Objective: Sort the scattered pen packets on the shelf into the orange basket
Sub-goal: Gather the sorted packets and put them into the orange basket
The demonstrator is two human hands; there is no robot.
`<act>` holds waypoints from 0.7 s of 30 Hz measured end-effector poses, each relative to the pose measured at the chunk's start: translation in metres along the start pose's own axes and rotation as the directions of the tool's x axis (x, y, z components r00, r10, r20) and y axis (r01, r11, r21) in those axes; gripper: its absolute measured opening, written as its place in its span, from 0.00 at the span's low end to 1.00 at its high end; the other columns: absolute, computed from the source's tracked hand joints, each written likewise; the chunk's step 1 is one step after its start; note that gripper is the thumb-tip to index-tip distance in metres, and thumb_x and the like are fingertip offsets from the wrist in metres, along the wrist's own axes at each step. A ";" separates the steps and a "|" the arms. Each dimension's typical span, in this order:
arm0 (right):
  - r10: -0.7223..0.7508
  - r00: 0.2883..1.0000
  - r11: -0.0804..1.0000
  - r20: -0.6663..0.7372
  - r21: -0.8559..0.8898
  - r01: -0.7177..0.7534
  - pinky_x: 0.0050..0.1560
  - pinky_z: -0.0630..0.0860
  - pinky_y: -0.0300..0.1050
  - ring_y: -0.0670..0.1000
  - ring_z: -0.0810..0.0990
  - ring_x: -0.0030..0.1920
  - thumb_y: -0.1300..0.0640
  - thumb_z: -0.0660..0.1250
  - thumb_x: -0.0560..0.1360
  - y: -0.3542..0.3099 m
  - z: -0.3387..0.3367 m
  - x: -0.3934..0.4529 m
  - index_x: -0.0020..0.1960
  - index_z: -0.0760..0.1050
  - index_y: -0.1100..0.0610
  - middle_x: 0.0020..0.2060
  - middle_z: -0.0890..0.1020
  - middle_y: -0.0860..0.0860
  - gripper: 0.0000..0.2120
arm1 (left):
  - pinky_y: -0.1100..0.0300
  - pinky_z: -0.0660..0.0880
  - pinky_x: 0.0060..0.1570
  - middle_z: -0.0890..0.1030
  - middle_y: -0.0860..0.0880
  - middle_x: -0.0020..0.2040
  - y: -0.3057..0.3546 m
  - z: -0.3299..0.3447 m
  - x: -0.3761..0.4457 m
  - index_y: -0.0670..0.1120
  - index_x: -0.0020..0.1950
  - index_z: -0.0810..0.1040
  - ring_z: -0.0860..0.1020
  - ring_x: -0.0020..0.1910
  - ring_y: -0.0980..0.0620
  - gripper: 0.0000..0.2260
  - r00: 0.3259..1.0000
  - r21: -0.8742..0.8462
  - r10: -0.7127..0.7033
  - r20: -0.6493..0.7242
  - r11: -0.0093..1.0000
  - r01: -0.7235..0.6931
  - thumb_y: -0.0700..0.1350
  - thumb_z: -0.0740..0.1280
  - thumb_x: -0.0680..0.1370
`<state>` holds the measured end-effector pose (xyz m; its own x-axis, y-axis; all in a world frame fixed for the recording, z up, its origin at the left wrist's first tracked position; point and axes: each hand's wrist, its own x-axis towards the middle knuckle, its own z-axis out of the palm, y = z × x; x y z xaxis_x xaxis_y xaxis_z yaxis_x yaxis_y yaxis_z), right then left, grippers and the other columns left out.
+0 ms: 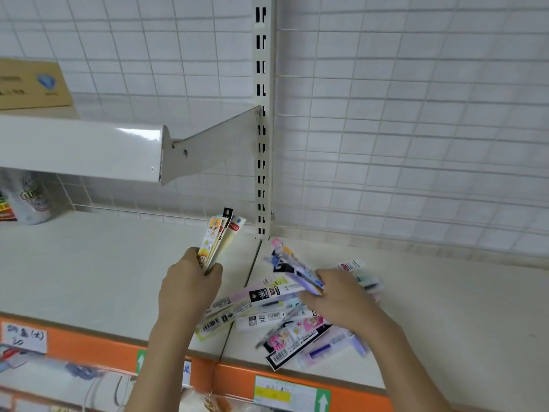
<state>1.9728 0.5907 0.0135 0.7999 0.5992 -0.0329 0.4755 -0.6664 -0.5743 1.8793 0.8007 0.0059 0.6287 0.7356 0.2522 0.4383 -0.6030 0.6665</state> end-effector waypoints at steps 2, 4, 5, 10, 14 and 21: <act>0.018 0.996 1.000 -0.086 0.015 -0.017 0.29 0.60 0.39 0.46 0.66 0.27 0.46 0.68 0.74 0.004 -0.011 -0.004 0.32 0.62 0.54 0.28 0.66 0.48 0.20 | 0.61 0.61 0.26 0.70 0.48 0.28 0.003 0.001 -0.002 0.46 0.33 0.64 0.67 0.27 0.49 0.13 1.000 0.038 0.003 0.018 0.999 -0.004 0.45 0.63 0.74; 0.057 0.985 0.998 -0.163 0.037 -0.051 0.30 0.60 0.40 0.46 0.66 0.29 0.46 0.69 0.72 0.010 -0.020 -0.007 0.33 0.61 0.53 0.28 0.67 0.48 0.20 | 0.62 0.61 0.26 0.70 0.50 0.28 0.005 0.002 -0.001 0.48 0.31 0.63 0.68 0.27 0.50 0.16 0.996 0.085 0.013 0.086 0.996 -0.020 0.50 0.66 0.74; 0.080 0.977 0.995 -0.199 0.066 -0.069 0.31 0.60 0.41 0.47 0.67 0.30 0.48 0.70 0.72 0.014 -0.023 -0.008 0.33 0.62 0.52 0.28 0.68 0.47 0.19 | 0.62 0.62 0.27 0.70 0.50 0.28 0.005 0.004 -0.001 0.49 0.31 0.63 0.69 0.27 0.49 0.17 0.992 0.106 0.016 0.126 0.994 -0.030 0.52 0.67 0.74; 0.148 0.937 0.974 -0.317 0.210 -0.083 0.32 0.67 0.38 0.47 0.73 0.33 0.58 0.67 0.72 0.029 -0.032 -0.019 0.39 0.67 0.46 0.33 0.75 0.46 0.11 | 0.62 0.63 0.28 0.71 0.50 0.31 0.004 0.018 -0.002 0.47 0.33 0.66 0.72 0.33 0.46 0.14 0.957 0.187 -0.016 0.288 0.982 -0.040 0.49 0.69 0.72; 0.187 0.921 0.957 -0.340 0.273 -0.094 0.29 0.65 0.40 0.48 0.69 0.30 0.61 0.64 0.74 0.038 -0.036 -0.026 0.41 0.63 0.51 0.32 0.70 0.48 0.11 | 0.61 0.66 0.33 0.75 0.48 0.37 0.002 0.026 -0.005 0.47 0.36 0.69 0.75 0.38 0.46 0.13 0.915 0.210 -0.050 0.400 0.977 -0.039 0.51 0.71 0.68; 0.235 0.943 0.950 -0.234 0.259 -0.173 0.43 0.72 0.45 0.54 0.79 0.43 0.60 0.66 0.74 0.045 -0.031 -0.038 0.73 0.54 0.50 0.48 0.75 0.47 0.33 | 0.61 0.66 0.30 0.76 0.46 0.39 -0.005 0.030 -0.003 0.44 0.38 0.71 0.75 0.35 0.47 0.13 0.902 0.218 -0.116 0.415 0.976 0.026 0.49 0.74 0.66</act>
<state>1.9757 0.5241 0.0143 0.9522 0.3044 0.0255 0.2190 -0.6220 -0.7518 1.8940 0.7922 -0.0194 0.7829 0.6060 -0.1409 0.5835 -0.6367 0.5041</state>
